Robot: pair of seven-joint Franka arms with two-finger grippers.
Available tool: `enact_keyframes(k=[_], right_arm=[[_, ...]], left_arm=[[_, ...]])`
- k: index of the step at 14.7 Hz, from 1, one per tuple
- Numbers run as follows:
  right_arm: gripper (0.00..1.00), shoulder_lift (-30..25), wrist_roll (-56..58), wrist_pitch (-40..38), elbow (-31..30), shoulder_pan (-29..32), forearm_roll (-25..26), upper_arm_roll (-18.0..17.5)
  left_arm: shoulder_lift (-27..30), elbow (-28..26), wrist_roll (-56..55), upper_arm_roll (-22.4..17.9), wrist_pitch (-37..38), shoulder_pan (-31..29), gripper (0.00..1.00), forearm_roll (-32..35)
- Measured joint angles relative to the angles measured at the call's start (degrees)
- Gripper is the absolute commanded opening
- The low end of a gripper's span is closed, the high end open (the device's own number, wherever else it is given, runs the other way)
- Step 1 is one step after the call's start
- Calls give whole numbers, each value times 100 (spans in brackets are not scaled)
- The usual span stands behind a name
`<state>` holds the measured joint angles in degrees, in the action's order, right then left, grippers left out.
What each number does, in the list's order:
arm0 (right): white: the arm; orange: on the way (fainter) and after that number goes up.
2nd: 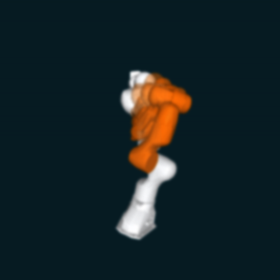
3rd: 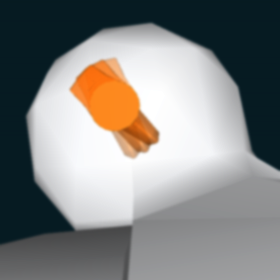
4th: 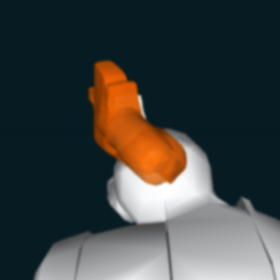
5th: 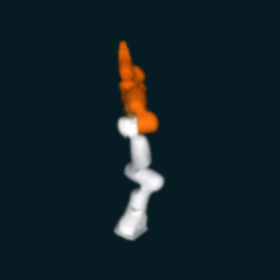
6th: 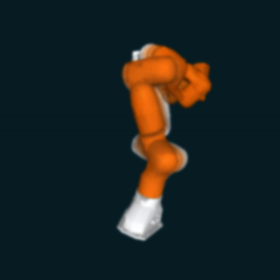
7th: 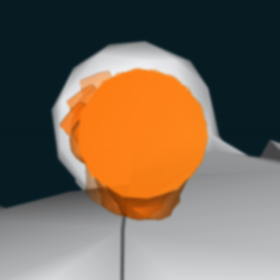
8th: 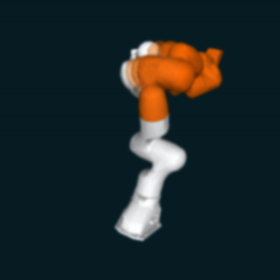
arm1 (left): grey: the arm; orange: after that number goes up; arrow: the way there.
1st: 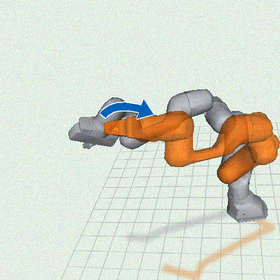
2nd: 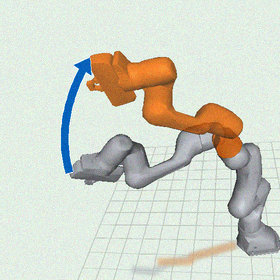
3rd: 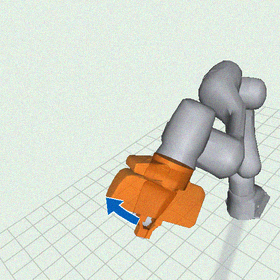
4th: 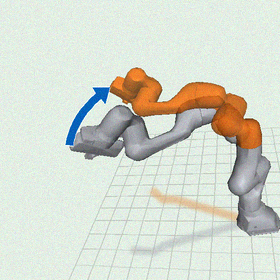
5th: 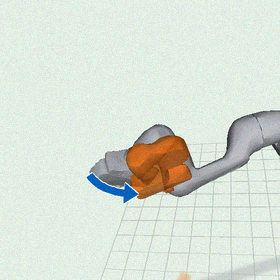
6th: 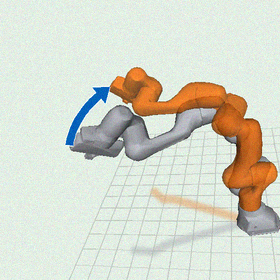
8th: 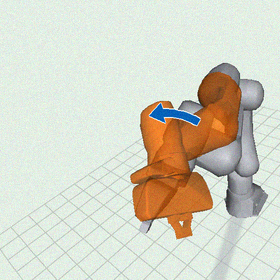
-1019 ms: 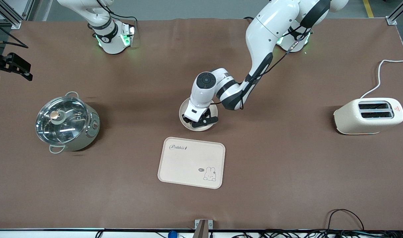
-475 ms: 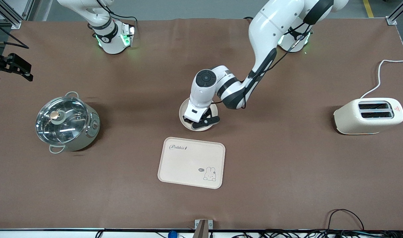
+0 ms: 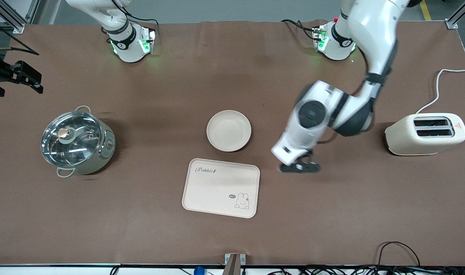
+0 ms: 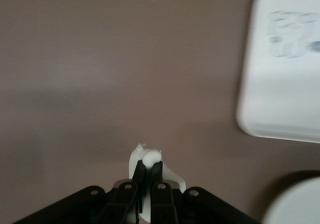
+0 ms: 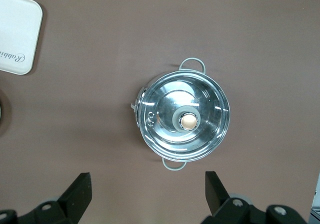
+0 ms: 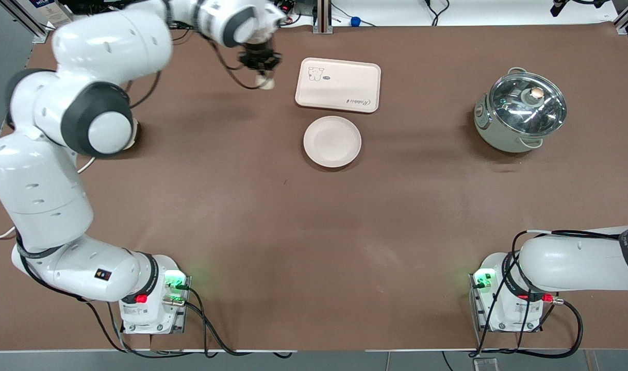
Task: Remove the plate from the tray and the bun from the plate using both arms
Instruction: 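Carry the bun with the left gripper toward the toaster, then lower the bun onto the table and open the left gripper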
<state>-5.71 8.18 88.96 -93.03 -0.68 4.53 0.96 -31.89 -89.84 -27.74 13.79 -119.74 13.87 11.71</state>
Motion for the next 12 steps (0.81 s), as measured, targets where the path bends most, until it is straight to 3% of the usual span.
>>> enact_keyframes(k=[2, 4, 6, 7, 8, 12], right_arm=[[100, 1, 0, 19, 4, 0, 0, 5], [100, 1, 0, 15, 6, 0, 0, 8], [100, 2, -1, -1, 6, 0, 0, 9], [100, 5, -1, -5, 6, 0, 0, 10], [100, 8, -1, -4, 6, 0, 0, 12], [100, 14, -2, 9, 6, 1, 0, 19]], left_arm=[[-62, -304, 690, 7, -152, -588, 4, -1], [-127, -656, 1055, 11, -559, -986, 20, -1], [-213, -1022, 1106, 14, -1075, -1149, 47, -1], [-273, -1129, 1106, 14, -1218, -1180, 78, -1], [-333, -1173, 1105, 14, -1295, -1201, 100, -1], [-369, -1107, 1179, 15, -1342, -1295, 100, -1]])
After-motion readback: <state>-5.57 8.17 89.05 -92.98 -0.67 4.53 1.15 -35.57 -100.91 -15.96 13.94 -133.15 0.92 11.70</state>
